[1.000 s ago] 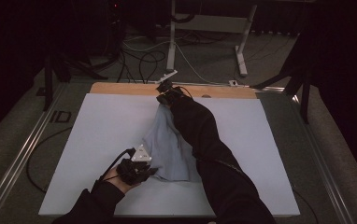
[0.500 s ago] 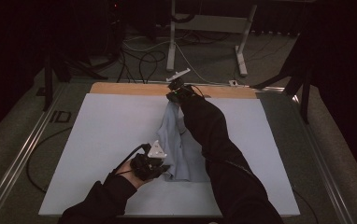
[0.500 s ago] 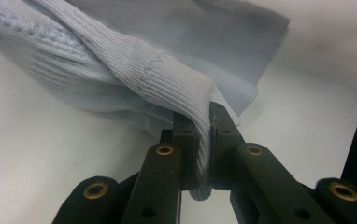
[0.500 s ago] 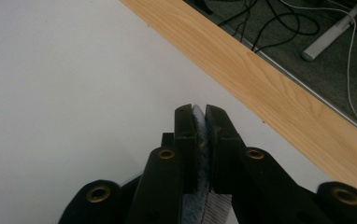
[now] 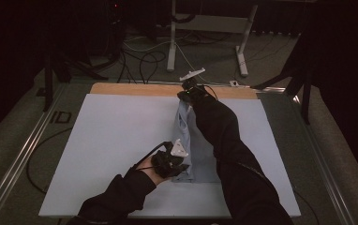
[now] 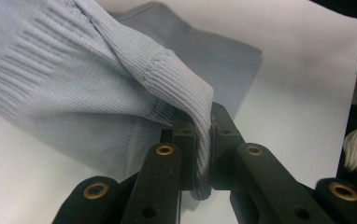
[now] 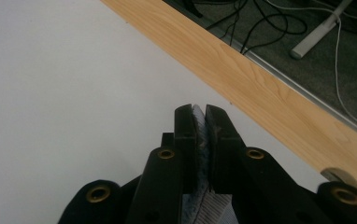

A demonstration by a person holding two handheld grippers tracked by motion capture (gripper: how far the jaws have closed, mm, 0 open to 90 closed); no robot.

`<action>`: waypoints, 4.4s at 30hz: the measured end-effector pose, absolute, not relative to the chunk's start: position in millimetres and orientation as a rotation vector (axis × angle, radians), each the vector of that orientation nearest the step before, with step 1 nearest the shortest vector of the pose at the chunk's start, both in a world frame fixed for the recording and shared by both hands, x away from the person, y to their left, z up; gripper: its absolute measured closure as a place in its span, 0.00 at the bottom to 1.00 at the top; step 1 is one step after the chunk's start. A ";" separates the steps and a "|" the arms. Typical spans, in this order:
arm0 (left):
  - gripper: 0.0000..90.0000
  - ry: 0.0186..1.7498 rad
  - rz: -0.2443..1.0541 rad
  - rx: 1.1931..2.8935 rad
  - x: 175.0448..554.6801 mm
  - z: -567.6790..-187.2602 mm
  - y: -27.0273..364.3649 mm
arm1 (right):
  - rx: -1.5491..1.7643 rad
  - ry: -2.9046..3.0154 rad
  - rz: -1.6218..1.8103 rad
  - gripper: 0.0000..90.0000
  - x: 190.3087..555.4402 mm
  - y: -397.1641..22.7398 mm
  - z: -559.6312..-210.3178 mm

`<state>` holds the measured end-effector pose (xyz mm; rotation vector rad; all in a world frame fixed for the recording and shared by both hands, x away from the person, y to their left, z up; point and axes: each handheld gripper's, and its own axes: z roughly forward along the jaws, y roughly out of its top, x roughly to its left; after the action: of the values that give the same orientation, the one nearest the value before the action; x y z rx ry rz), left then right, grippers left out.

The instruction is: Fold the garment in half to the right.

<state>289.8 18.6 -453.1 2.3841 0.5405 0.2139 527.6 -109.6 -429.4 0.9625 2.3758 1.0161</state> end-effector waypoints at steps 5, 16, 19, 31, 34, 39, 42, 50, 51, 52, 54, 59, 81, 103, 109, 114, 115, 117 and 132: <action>0.95 0.522 0.206 2.400 293.1 -453.7 6.3 | 0.982 2.375 1.028 0.94 530.0 -122.4 -433.2; 0.95 0.499 0.227 2.433 296.9 -461.9 -20.1 | 1.006 2.379 1.026 0.94 537.8 -144.1 -454.2; 0.95 0.500 0.221 2.443 298.8 -464.9 -24.5 | 1.011 2.381 1.037 0.94 539.1 -147.4 -457.9; 0.95 0.535 0.182 2.478 309.4 -485.8 -43.4 | 1.009 2.431 1.045 0.93 546.8 -150.7 -480.1; 0.95 0.536 0.183 2.476 310.4 -488.3 -45.4 | 1.017 2.430 1.051 0.93 547.4 -154.0 -483.1; 0.95 0.549 0.183 2.486 312.4 -496.2 -49.4 | 1.007 2.437 1.071 0.90 548.5 -159.9 -484.7; 0.95 0.562 0.170 2.493 314.1 -500.5 -50.1 | 1.017 2.429 1.084 0.86 547.9 -161.7 -484.2; 0.94 0.557 0.168 2.489 313.1 -502.9 -55.8 | 1.049 2.383 1.115 0.36 546.0 -177.7 -475.9; 0.94 0.556 0.160 2.489 313.1 -503.4 -56.4 | 1.052 2.377 1.119 0.30 545.5 -179.7 -474.7; 0.94 0.553 0.160 2.487 312.5 -503.7 -57.3 | 1.052 2.377 1.119 0.30 545.5 -179.7 -474.7; 0.92 0.541 0.148 2.479 310.6 -503.5 -60.8 | 1.077 2.379 1.143 0.16 543.8 -184.8 -472.9; 0.90 0.522 0.128 2.472 308.3 -502.1 -65.3 | 1.094 2.375 1.185 0.11 538.9 -191.2 -471.9; 0.81 0.476 0.059 2.451 302.4 -503.2 -92.6 | 1.112 2.361 1.251 0.11 526.1 -198.4 -465.3; 0.51 0.318 -0.063 2.399 293.2 -490.4 -73.6 | 1.065 2.381 1.253 0.11 520.6 -196.0 -462.1; 0.43 0.326 -0.064 2.345 295.4 -478.8 -52.6 | 1.043 2.374 1.264 0.11 517.1 -194.5 -456.6; 0.37 0.294 -0.040 2.298 290.4 -470.6 -37.3 | 1.041 2.366 1.274 0.11 514.0 -194.2 -454.4; 0.37 0.290 -0.031 2.284 288.3 -467.7 -31.9 | 1.035 2.367 1.273 0.11 513.2 -194.1 -454.4; 0.32 0.301 -0.023 2.267 286.4 -463.7 -23.6 | 1.034 2.364 1.282 0.11 511.2 -194.2 -454.3; 0.17 0.417 0.036 2.221 296.3 -458.1 43.9 | 0.985 2.388 1.269 0.11 503.7 -192.2 -452.3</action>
<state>296.3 43.9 -458.1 2.2208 0.4170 0.0360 503.7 -192.2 -452.3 0.9852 2.3876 1.2687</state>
